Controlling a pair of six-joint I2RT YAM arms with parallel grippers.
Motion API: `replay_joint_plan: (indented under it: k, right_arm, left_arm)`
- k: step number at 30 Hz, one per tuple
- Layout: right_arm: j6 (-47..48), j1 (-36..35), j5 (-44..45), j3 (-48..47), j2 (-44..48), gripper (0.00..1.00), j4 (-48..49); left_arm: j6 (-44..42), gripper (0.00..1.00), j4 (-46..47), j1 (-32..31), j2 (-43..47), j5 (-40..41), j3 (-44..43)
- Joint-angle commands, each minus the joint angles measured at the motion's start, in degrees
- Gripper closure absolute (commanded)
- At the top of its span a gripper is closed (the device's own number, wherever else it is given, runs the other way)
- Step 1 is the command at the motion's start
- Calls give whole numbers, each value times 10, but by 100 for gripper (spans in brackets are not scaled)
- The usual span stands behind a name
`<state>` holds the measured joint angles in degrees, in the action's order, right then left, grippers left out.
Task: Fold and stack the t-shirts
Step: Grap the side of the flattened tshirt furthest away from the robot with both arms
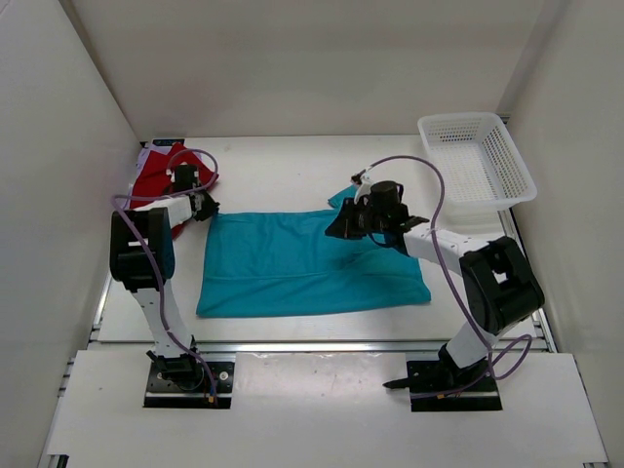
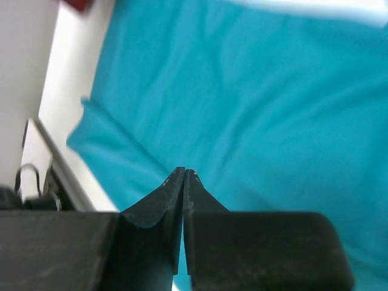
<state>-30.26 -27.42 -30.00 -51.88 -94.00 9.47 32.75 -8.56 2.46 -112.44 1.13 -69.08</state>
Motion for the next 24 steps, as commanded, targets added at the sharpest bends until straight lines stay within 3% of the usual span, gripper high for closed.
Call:
replay_joint_plan:
  k: [1, 6, 8, 13, 16, 19, 24]
  right_arm:
    - [1, 36, 33, -55, 8, 97, 39]
    - [25, 103, 89, -124, -64, 82, 11]
    - [43, 133, 151, -146, -93, 75, -2]
    - [56, 174, 170, -216, -171, 72, -35]
    - [85, 179, 199, -270, -202, 63, -61]
    - [124, 183, 207, -385, -284, 55, -168]
    - [162, 184, 200, -562, -391, 55, -277]
  left_arm:
    - [-16, 76, -22, -5, 6, 7, -20]
    - [-13, 92, -2, 1, 14, -2, 3]
    - [-10, 99, -1, 1, 20, 0, 9]
    - [-18, 100, 13, -11, 40, 17, 24]
    - [0, 100, 32, -11, 51, -1, 31]
    - [3, 100, 27, -10, 54, -4, 21]
    - [9, 100, 34, -8, 64, -8, 29]
